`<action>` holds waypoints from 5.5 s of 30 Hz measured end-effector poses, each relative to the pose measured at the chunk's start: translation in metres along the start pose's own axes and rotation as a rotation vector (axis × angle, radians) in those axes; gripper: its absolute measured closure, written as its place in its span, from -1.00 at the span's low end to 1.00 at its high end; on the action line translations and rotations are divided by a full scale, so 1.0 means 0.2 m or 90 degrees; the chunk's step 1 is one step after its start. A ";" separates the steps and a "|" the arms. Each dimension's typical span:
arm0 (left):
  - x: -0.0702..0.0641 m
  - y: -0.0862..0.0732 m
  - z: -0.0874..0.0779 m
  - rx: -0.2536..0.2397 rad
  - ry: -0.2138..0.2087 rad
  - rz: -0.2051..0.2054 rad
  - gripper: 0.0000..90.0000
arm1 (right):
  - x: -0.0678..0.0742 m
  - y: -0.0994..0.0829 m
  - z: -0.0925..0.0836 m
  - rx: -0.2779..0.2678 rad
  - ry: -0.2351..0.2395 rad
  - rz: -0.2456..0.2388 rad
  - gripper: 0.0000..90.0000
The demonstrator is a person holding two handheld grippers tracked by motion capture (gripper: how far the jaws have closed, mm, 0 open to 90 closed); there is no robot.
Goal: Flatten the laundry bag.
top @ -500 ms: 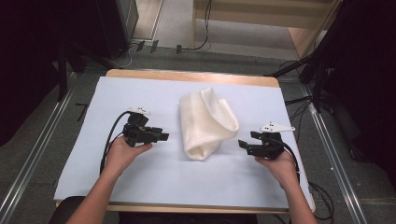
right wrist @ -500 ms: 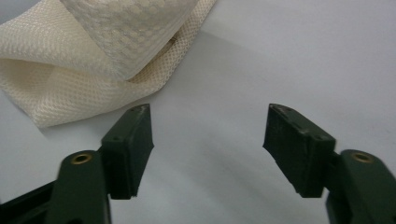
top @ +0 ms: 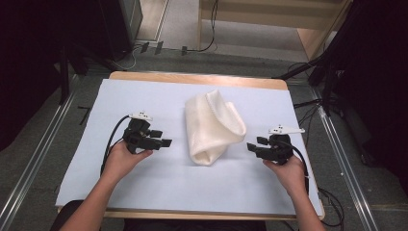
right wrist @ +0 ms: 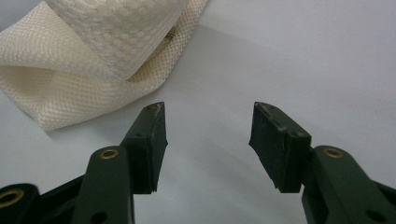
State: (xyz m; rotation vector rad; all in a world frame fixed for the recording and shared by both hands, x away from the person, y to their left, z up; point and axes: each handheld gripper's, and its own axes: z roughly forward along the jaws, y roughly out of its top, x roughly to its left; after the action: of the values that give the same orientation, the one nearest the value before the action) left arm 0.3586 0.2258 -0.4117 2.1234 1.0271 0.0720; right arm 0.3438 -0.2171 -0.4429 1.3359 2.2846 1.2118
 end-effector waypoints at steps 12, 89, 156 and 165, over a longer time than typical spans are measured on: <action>0.03 -0.01 0.03 0.016 -0.014 -0.007 -0.20 | 0.00 -0.01 -0.01 0.010 0.003 -0.016 0.11; 0.05 -0.05 -0.06 0.015 0.005 -0.026 -0.16 | 0.11 0.20 0.04 -0.028 0.054 -0.012 1.00; 0.14 -0.20 -0.38 -0.044 -0.022 -0.090 0.09 | 0.34 0.33 0.07 -0.035 0.088 -0.086 0.54; 0.01 -0.12 -0.50 -0.065 -0.050 -0.058 0.23 | 0.28 0.33 -0.06 -0.057 0.057 -0.083 0.38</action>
State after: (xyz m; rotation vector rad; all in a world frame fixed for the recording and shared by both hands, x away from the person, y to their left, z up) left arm 0.3094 0.2977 -0.3578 1.9698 1.0500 -0.0023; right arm 0.3466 -0.1616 -0.3755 1.1040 2.3073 1.3383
